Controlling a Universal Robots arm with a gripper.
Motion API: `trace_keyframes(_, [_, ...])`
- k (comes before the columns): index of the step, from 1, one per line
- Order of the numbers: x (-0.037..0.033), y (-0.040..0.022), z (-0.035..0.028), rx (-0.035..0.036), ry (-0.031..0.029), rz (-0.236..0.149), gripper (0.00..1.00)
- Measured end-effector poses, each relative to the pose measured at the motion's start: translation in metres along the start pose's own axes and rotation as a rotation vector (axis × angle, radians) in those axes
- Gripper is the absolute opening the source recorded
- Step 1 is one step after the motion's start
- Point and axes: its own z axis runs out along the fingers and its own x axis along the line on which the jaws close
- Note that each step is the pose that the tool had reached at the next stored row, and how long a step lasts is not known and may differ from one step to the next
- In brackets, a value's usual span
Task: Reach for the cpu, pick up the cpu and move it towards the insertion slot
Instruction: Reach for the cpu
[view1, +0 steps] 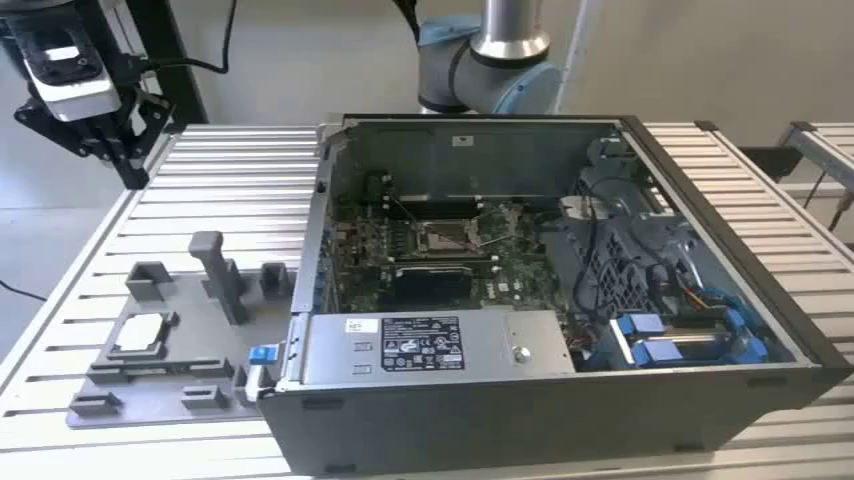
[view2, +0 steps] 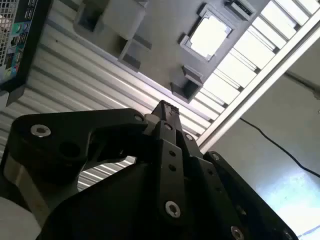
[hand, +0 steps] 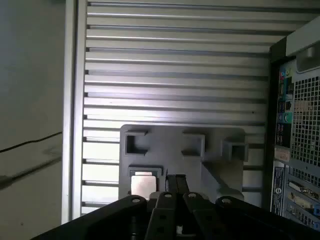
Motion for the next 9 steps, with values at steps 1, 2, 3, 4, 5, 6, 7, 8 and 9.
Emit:
trace_keyframes(1, [0.0,0.0,0.0,0.0,0.0,0.0,0.0])
trace_keyframes(2, [0.0,0.0,0.0,0.0,0.0,0.0,0.0])
trace_keyframes(3, [0.0,0.0,0.0,0.0,0.0,0.0,0.0])
trace_keyframes(4, [0.0,0.0,0.0,0.0,0.0,0.0,0.0])
trace_keyframes(5, [0.0,0.0,0.0,0.0,0.0,0.0,0.0])
trace_keyframes(6, [0.0,0.0,0.0,0.0,0.0,0.0,0.0])
trace_keyframes(7, [0.0,0.0,0.0,0.0,0.0,0.0,0.0])
trace_keyframes(8, [0.0,0.0,0.0,0.0,0.0,0.0,0.0])
trace_keyframes(9, [0.0,0.0,0.0,0.0001,0.0001,0.0,0.0])
